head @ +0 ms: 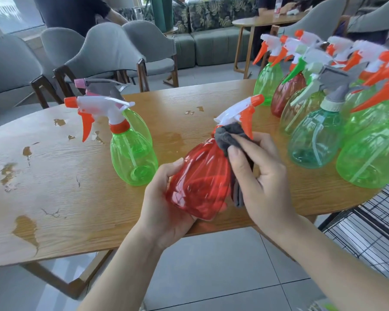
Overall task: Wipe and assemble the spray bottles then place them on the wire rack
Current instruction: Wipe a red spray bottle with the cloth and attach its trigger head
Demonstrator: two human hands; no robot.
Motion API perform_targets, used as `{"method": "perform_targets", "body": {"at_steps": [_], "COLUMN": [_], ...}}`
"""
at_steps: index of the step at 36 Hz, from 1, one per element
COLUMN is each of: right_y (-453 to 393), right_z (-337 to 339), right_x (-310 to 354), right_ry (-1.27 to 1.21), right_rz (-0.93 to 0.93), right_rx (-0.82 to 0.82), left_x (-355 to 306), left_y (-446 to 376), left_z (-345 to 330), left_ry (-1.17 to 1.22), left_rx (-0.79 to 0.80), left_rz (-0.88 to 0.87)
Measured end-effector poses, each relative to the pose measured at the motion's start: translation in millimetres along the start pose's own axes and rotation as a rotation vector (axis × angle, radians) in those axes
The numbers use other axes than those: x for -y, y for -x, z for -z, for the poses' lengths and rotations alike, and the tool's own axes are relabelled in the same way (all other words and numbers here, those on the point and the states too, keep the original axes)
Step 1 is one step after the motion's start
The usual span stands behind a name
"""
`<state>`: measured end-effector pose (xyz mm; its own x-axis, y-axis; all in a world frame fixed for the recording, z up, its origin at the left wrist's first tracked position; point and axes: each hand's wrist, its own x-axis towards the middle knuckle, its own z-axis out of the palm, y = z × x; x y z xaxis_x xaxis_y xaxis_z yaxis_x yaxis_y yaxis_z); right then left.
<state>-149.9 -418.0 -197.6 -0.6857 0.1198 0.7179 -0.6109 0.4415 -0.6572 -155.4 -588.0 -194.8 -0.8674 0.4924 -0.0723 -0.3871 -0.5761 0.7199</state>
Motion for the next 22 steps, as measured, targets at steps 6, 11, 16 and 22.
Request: {"method": "perform_targets", "body": {"at_steps": [6,11,16,22], "right_y": [8,20,22,27], "right_z": [-2,0,6,21], "right_x": [6,8,6,-1], "right_ry": [-0.045,-0.072,-0.043,0.194], "right_rz": [-0.026,0.077,0.136,0.429], "right_rx": [-0.042,-0.031,-0.043,-0.042], "left_x": [0,1,-1,-6], "left_y": [-4,-15,-28,-42], "left_z": [-2,-11,-26,-31], "left_ry": [0.001,0.047,0.081,0.068], "left_rx": [-0.019,-0.088,-0.134,-0.061], "left_rz": [0.005,-0.026,-0.016,0.061]}}
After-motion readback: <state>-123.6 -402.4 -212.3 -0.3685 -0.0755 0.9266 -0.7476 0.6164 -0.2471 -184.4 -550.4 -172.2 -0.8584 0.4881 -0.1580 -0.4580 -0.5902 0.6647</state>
